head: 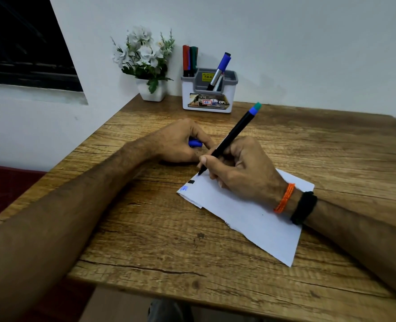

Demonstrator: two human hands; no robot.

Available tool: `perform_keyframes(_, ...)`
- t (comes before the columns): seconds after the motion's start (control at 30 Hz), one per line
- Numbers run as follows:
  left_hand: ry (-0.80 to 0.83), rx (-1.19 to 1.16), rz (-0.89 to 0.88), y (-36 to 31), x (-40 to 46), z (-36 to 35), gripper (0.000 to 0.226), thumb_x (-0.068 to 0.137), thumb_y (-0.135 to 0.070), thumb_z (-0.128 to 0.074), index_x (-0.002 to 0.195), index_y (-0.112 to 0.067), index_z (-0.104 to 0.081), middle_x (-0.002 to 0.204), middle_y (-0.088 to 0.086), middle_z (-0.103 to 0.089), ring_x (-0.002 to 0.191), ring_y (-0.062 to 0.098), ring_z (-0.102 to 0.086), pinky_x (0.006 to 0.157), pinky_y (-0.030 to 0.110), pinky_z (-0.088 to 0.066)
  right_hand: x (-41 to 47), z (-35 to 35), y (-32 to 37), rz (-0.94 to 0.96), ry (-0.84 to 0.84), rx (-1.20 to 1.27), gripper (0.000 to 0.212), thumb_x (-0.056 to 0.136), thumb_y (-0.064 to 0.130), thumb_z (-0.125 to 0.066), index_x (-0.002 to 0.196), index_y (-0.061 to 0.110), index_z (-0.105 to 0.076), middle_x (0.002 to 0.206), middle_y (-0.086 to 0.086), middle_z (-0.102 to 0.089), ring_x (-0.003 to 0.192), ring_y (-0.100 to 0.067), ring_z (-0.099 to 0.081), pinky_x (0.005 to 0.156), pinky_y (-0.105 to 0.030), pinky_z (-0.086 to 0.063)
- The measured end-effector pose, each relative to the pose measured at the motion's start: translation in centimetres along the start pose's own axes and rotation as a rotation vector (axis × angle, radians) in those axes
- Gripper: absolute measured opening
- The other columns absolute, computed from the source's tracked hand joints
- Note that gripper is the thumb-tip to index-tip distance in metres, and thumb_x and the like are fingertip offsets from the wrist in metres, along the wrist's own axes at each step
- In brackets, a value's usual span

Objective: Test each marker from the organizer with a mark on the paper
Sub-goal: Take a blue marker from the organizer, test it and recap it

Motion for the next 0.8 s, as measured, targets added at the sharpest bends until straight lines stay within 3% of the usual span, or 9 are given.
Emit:
perform_keyframes(0.5,0.0,0.001,0.004,-0.2,-0.02,0.0,0.034,0.083,-0.009,-0.07,0.085,-0.043,-0.07,0.077,-0.031,-0.069,0.074,-0.01,-0.062,0.07,0.011,-0.046,-0.01,-0.43,-0.12,0.008,0.038,0.041,0.015,0.092,0.014,-0.067,0.083,0.006,-0.075,0.058,0.009,-0.065,0.044,-0.001,-0.058,0.044,-0.011,-0.041)
perform_keyframes(0.67,-0.005,0.004,0.018,0.06,0.02,0.0,0.032,0.082,-0.011,-0.071,0.087,-0.042,-0.072,0.085,-0.025,-0.072,0.077,-0.007,-0.063,0.077,0.022,-0.048,0.16,-0.25,-0.52,-0.02,0.017,0.038,0.016,0.093,0.016,-0.067,0.082,0.007,-0.075,0.054,0.011,-0.063,0.042,-0.002,-0.058,0.043,-0.011,-0.04)
perform_keyframes(0.8,-0.004,0.029,0.02,0.09,-0.04,0.09,0.035,0.078,-0.004,-0.071,0.09,-0.037,-0.074,0.09,-0.021,-0.073,0.083,-0.006,-0.064,0.081,0.023,-0.049,0.15,0.21,-0.74,-0.05,-0.026,0.135,0.017,0.093,0.014,-0.066,0.084,0.003,-0.074,0.054,0.008,-0.062,0.039,-0.003,-0.054,0.04,-0.011,-0.038)
Point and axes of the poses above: each hand's wrist, its own x-axis towards the middle knuckle, its own z-axis out of the back of the hand, y = z × x, the point moved 9 cm from there along x, towards the middle knuckle
